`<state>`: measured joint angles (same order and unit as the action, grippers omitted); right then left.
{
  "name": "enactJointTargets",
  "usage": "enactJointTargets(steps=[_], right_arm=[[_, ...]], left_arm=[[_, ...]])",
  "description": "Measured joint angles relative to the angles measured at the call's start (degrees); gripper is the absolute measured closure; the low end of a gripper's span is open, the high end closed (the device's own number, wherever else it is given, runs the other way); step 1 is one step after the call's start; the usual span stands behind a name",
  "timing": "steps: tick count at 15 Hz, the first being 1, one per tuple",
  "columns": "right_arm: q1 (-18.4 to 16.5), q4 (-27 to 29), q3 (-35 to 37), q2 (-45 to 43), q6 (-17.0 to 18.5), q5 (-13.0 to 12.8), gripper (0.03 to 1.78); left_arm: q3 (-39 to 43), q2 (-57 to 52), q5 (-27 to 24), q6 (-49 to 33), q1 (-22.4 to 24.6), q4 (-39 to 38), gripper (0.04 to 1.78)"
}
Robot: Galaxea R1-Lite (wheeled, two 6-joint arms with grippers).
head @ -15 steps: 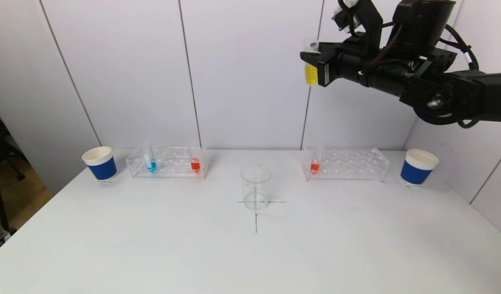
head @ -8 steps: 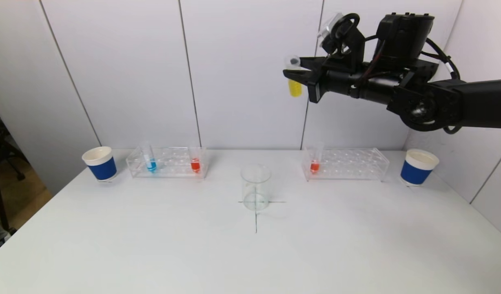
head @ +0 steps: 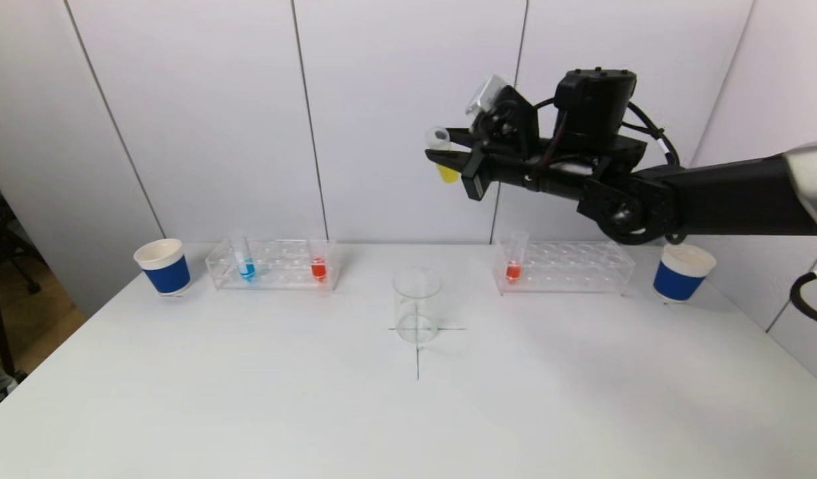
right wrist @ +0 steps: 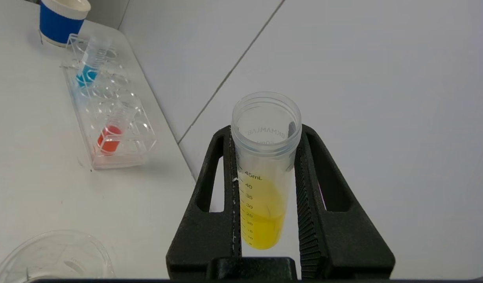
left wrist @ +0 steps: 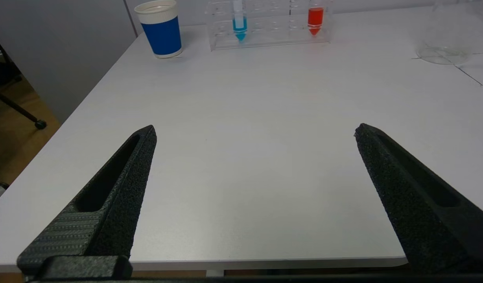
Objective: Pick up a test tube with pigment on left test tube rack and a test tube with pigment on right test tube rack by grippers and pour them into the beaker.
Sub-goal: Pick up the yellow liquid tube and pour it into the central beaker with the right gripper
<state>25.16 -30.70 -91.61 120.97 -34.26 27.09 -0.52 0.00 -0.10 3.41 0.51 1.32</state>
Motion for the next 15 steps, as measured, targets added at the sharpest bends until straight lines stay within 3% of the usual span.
enactJointTargets(steps=[5, 9, 15], right_arm=[[1.0, -0.4, 1.1, 2.5, -4.2, 0.6, 1.35], [0.7, -3.6, 2.2, 4.1, -6.1, 4.7, 1.35], [-0.4, -4.4, 3.5, 5.9, -11.8, 5.8, 1.35]], left_arm=[[0.0, 0.0, 0.0, 0.0, 0.0, 0.0, 0.06], [0.0, 0.0, 0.0, 0.0, 0.0, 0.0, 0.06], [0.0, 0.0, 0.0, 0.0, 0.0, 0.0, 0.06]])
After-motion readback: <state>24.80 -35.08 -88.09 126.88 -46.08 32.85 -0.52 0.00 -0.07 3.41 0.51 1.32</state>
